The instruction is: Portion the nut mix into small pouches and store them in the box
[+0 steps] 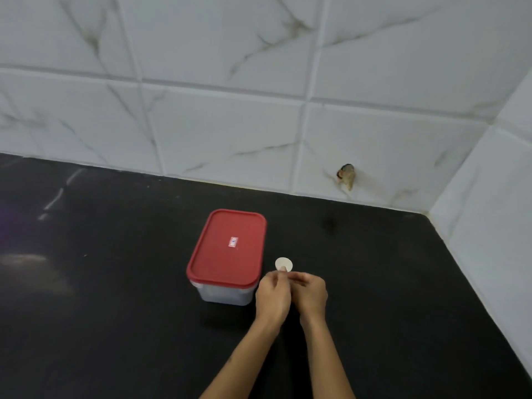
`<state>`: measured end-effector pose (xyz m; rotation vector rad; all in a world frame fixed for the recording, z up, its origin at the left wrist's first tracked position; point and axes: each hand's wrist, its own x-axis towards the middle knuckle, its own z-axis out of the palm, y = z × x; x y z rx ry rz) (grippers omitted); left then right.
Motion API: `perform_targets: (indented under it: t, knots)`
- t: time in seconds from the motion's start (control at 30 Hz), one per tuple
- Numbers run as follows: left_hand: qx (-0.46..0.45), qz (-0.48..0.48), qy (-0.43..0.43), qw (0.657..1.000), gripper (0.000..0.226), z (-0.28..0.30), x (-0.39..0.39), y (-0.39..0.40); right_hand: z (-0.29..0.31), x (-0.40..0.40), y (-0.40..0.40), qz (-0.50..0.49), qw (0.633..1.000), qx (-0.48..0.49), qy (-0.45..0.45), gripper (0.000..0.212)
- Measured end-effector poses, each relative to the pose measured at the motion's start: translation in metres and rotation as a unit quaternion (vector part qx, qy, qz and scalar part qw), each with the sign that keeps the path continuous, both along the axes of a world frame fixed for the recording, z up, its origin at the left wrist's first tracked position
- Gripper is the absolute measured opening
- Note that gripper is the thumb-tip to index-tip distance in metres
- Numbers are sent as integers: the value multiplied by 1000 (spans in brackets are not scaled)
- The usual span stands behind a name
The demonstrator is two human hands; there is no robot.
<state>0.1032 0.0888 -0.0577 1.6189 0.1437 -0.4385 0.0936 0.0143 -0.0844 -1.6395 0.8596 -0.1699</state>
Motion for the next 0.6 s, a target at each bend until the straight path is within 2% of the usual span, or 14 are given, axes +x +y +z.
perform_targets:
  t: [0.3,0.43,0.53,0.6]
  knots:
    - [37,-43,-37,998,13,-2,-2,7,-8,5,11,-19,999,-43,5,4]
    - [60,-62,-63,994,20,2,-6,8,-3,2,10,-9,998,-60,-1,15]
    - [76,-78,-106,988,11,5,-7,9,1,0,6,18,996,-86,8,23]
    - [92,-92,-140,981,6,12,-9,14,12,-1,7,15,996,-91,3,13]
